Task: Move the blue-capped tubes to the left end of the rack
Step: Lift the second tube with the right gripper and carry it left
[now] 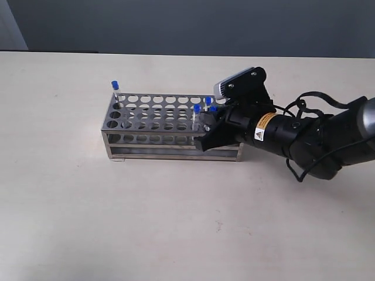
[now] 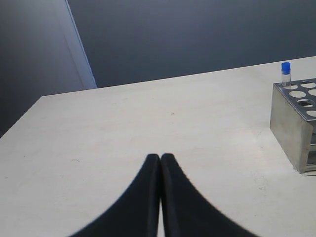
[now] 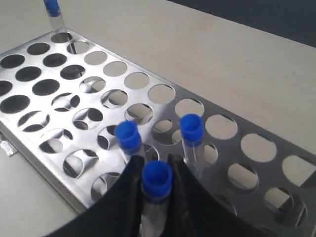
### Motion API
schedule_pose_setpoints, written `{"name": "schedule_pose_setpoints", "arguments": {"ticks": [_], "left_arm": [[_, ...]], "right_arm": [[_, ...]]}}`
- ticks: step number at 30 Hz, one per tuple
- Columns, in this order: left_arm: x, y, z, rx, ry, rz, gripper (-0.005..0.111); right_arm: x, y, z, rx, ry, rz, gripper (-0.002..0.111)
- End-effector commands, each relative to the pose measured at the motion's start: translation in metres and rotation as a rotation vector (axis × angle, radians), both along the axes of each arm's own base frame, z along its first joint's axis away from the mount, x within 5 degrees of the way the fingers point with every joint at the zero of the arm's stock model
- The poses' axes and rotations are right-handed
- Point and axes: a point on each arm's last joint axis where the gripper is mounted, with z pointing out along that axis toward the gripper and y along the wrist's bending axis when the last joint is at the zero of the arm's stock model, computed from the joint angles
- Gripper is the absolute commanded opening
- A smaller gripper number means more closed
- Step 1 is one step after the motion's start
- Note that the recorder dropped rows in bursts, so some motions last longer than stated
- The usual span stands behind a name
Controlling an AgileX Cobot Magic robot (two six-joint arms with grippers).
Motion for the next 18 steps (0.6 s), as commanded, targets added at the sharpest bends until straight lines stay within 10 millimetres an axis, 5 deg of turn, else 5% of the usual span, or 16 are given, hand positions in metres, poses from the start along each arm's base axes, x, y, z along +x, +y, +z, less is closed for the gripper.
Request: {"name": "schedule_pose_setpoints", "arguments": {"ticks": [1, 5, 9, 13, 18], "left_arm": [[0.000, -0.001, 0.002, -0.006, -0.011, -0.009, 0.000], [0.000, -0.001, 0.002, -0.006, -0.011, -0.009, 0.000], [0.000, -0.001, 0.002, -0.006, -0.011, -0.009, 0.000], [0.000, -0.001, 0.002, -0.006, -0.011, -0.009, 0.000], [0.000, -0.001, 0.002, -0.006, -0.011, -0.009, 0.000]], "right_arm": [[-0.002, -0.007, 0.031, 0.015, -0.058, -0.008, 0.000], [-0.009, -0.011, 0.091, 0.101, -0.235, 0.014, 0.000], [0.006, 0.008, 0.125, 0.173, -0.312, 0.075, 0.000], [0.027, 0.047, 0.126, 0.221, -0.257, 0.193, 0.000], [0.033, 0.110, 0.098, 0.191, -0.219, 0.314, 0.000]]}}
